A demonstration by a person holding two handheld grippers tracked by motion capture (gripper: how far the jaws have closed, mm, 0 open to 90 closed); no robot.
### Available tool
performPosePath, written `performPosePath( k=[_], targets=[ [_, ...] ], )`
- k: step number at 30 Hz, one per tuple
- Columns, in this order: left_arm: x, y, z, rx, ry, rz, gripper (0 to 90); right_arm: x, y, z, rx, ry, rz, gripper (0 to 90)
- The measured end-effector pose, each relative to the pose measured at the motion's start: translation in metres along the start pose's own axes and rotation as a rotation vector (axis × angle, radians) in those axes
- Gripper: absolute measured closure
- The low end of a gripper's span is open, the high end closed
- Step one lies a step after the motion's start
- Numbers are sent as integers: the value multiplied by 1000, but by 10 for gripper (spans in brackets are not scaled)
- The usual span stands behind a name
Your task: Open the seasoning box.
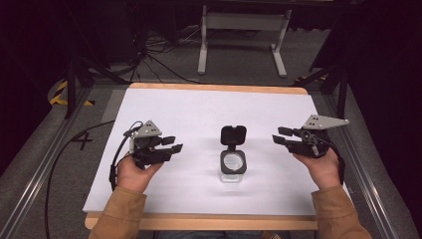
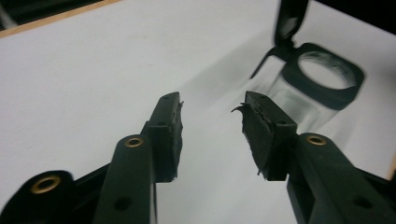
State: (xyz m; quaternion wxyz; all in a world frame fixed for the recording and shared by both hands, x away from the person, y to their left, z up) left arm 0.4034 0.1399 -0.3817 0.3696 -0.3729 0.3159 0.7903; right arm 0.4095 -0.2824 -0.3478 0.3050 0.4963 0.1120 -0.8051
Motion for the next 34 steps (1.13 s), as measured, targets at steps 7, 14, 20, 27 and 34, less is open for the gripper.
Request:
performPosePath(
  k=[7,14,20,27,34],
  targets=[
    [13,-23,-2,-36,-37,9,455,20,22,2,45,-53,-3,481],
    [34,-49,-6,-58,-35,18,433,53,50,-13,74,-108,-45,431],
    [45,-59,-16,-77,-94,73,428,78,62,-28,93,-160,-60,447],
    [55,-66,-27,-87,-146,103,413,100,69,-41,113,-211,-106,461],
    [57,-66,-34,-65,-116,80,420,108,64,-53,108,-247,-117,456]
  ],
)
Point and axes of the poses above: each handheld gripper's, and its own axes: z roughly backward along the jaws, x roughly out of its underside, y roughly to its right, the point moved 4 cm from there along -z, roughly forward along the jaws, and after that the axes turned 11 degrees about x, right-handed, at the moved point
